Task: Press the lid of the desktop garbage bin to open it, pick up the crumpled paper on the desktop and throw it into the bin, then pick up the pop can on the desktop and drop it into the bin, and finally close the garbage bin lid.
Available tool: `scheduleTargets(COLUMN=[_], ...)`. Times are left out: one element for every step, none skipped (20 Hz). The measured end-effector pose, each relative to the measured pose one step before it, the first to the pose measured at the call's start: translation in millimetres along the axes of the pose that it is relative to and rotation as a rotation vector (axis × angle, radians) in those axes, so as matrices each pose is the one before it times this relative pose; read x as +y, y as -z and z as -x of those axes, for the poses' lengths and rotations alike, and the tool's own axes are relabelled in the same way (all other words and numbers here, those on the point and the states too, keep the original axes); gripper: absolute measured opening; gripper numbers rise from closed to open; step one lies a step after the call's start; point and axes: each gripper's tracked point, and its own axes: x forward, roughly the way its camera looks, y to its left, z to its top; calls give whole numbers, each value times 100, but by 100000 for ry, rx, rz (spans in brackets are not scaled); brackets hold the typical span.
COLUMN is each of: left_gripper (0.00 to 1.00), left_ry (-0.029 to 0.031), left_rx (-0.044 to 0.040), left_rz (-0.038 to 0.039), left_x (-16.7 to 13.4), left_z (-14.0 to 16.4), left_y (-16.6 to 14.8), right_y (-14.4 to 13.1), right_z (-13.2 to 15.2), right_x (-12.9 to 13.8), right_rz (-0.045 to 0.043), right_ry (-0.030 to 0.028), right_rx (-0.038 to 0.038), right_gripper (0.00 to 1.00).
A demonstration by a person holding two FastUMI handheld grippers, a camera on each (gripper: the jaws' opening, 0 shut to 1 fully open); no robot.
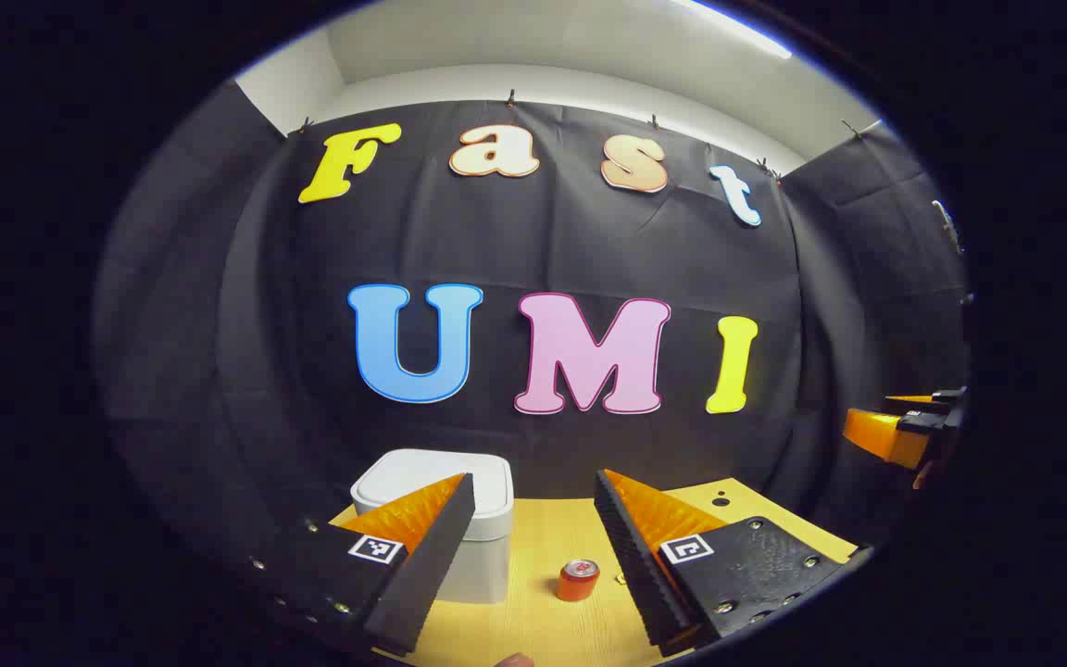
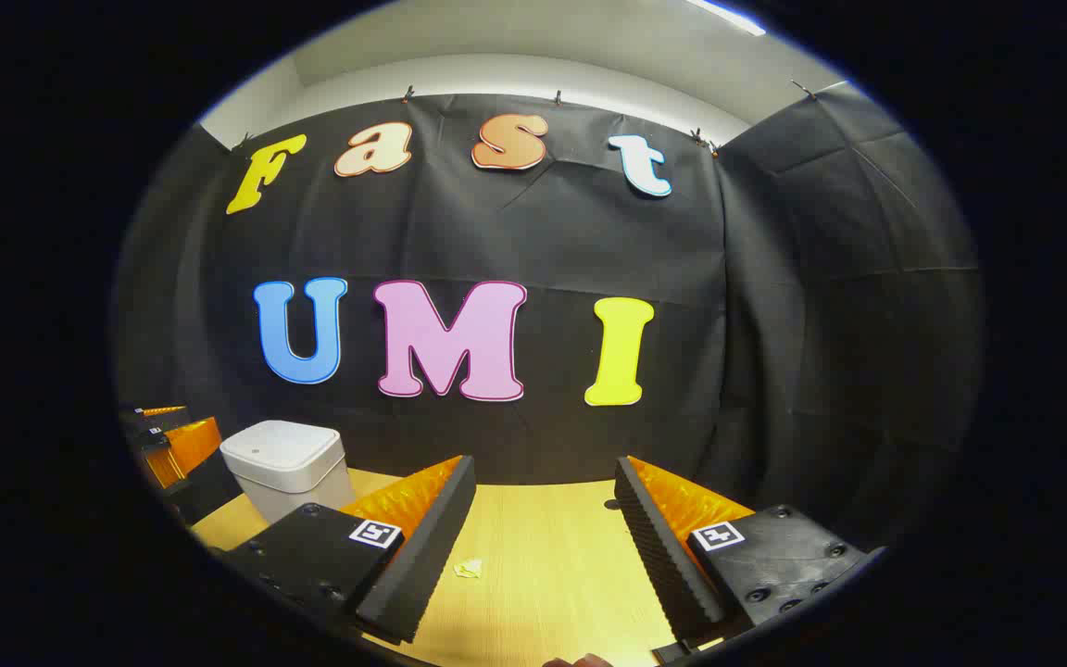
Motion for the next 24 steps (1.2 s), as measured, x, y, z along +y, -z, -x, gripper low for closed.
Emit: scheduleTargets(left_gripper=[86, 86, 86, 86, 86, 86, 86, 86, 86, 86, 86, 86, 86, 86, 86, 86, 86, 86, 86, 86, 86, 86, 86, 86], left_ry=[382, 757, 919, 370, 19, 76, 393, 377, 239, 205, -188, -187, 240, 163, 185, 108, 249, 301, 385, 139, -136, -318, -206, -187], left_rx=[-170, -280, -284, -104, -203, -818, -728, -324, -118, 362, 366, 145, -371, -317, -523, -82, -57, 258, 214, 228, -65, -4, 106, 111], left_rz=[-526, 149, 457, -79, -493, -548, -232, 129, 590, 431, 88, -98, -288, -550, -460, -432, -226, 26, -22, -195, -402, -545, -364, -157], left_x=[-65, -122, -110, -9, 131, 82, -46, -84, -75, -42, 20, 78, -61, -81, -74, -97, -42, -66, -100, -1, 194, 249, 166, 207], left_z=[-212, -76, -157, -9, -62, 5, -63, 54, 35, 28, -48, 95, 162, 229, 77, 41, 86, 78, 74, 22, 79, 25, 32, 21], left_y=[-101, -27, -230, -31, -79, -335, -258, -348, -184, 90, 99, -132, -184, -155, -226, 76, -32, 189, 58, 66, -105, 86, -18, 120], right_y=[-297, -456, -253, 9, 78, -41, -217, -160, -210, -190, -109, -192, -117, 153, 49, -97, 7, 55, 83, 268, 95, 59, 149, -132], right_z=[22, 0, -44, -49, -15, 68, 86, 145, 121, 208, 91, 164, 206, -50, -69, 16, -40, 39, -100, -79, -71, -196, -246, -238], right_x=[175, 244, 363, 487, 208, 290, 518, 397, 240, 384, 194, 292, 213, 15, -78, 45, 55, 8, 47, 177, 163, 108, 175, 130], right_rz=[-304, -526, -80, 1084, 1968, 2286, 1659, 1333, 745, 313, -383, -909, -953, -424, 45, 452, 562, 286, -157, -679, -775, -337, 411, 826], right_ry=[-259, -88, -551, -1024, -463, -703, -1257, -901, -951, -1200, -882, -1072, -814, -544, 155, 125, -92, -321, -417, -615, -711, -873, -470, -133], right_rx=[-1059, -1609, -911, 266, 275, 42, -530, -469, -765, -568, -420, -565, -173, 180, 52, 54, 341, 684, 1027, 947, 612, 726, 639, 239], right_gripper=[97, 97, 97, 98, 98, 98, 98, 97, 97, 98, 98, 98, 98, 98, 97, 97, 97, 98, 98, 98, 98, 97, 97, 97])
